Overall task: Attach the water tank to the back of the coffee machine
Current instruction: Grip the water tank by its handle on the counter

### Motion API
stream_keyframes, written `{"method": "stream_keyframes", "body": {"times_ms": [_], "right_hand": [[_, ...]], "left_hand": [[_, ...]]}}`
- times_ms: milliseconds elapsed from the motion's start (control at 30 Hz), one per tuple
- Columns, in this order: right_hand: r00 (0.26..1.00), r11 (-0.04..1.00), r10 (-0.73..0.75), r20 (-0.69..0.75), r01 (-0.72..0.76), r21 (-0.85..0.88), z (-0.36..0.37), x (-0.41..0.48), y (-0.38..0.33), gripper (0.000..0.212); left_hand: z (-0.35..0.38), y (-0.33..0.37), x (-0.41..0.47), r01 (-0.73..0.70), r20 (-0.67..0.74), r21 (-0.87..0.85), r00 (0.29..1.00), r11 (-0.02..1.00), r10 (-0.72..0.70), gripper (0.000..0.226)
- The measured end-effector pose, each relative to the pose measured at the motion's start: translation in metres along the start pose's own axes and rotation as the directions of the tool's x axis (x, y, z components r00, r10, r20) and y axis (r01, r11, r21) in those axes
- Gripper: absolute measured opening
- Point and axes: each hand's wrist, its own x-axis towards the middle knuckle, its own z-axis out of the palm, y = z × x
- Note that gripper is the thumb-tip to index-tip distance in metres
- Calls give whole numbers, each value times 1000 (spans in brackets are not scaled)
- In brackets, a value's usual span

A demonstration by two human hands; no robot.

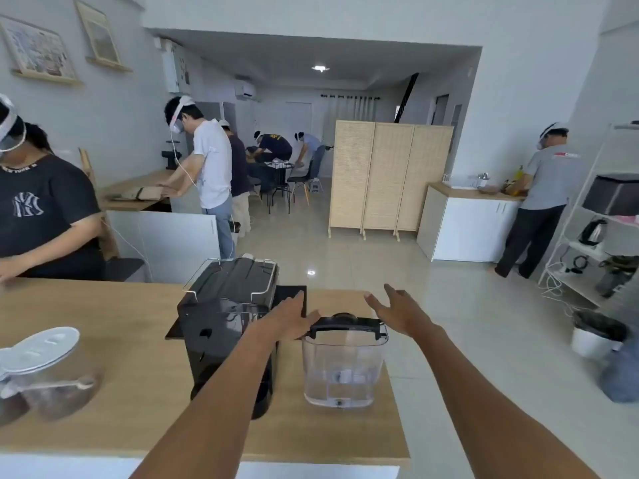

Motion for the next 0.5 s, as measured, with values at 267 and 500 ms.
{"method": "stream_keyframes", "body": {"times_ms": [267, 500], "right_hand": [[998, 997, 60, 13, -60, 45, 42, -6, 20, 91], [993, 982, 111, 38, -116, 151, 60, 3, 32, 102]], "left_hand": [[46, -16, 12, 211, 15, -212, 977, 954, -213, 89], [59, -13, 27, 250, -21, -355, 961, 901, -274, 89]]}}
